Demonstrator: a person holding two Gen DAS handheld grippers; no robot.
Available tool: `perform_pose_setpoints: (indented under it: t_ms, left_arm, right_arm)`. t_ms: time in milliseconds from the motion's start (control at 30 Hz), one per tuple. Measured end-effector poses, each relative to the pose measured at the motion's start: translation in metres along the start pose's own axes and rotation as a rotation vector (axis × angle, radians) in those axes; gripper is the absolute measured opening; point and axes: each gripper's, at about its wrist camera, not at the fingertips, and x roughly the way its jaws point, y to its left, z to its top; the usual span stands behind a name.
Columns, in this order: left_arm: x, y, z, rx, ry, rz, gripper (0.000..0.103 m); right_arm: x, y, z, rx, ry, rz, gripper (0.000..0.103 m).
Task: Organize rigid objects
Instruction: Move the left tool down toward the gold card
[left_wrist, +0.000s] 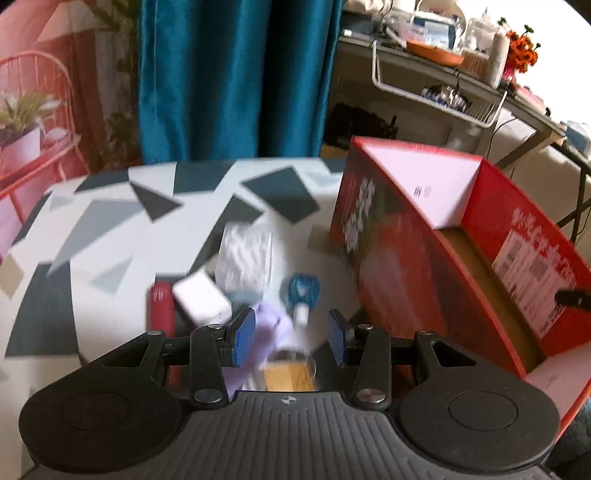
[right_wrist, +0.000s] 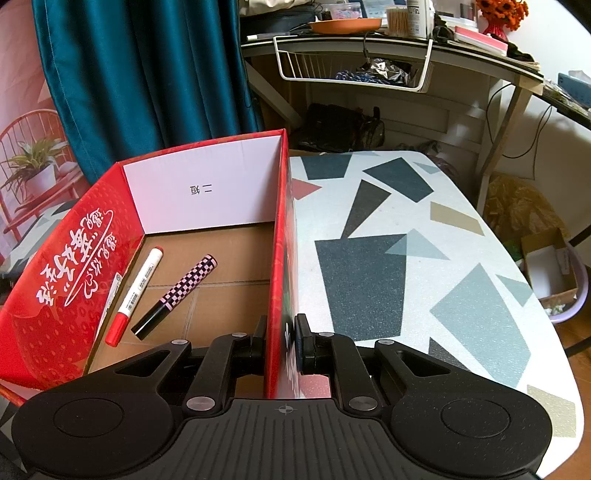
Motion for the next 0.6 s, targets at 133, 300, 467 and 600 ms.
perform_pose_setpoints:
  t_ms: [133,300,467,600]
  left_arm:
    - [0.005,0.003,-0.013,-0.013,0.022,0.032,0.045]
    - [0.009,0.000,-0.023,-0.012,0.042,0.085,0.045]
    - [0.012,-0.007,-0.029,0.006,0.073,0.080,0.045]
    - [0.016,-0.014,-0.032,0.025,0.095,0.082,0.045]
  right_arm:
    - [0.000,0.000,0.000,0.000,0.000,-0.002,0.012]
    - [-0.001,0.001,-0.001,0.010,-0.005,-0.012,0.011]
    - [-0.001,0.001,-0.001,0.007,-0.004,-0.015,0.011]
    - [-0.001,0.002,-0.001,0.007,-0.004,-0.016,0.011]
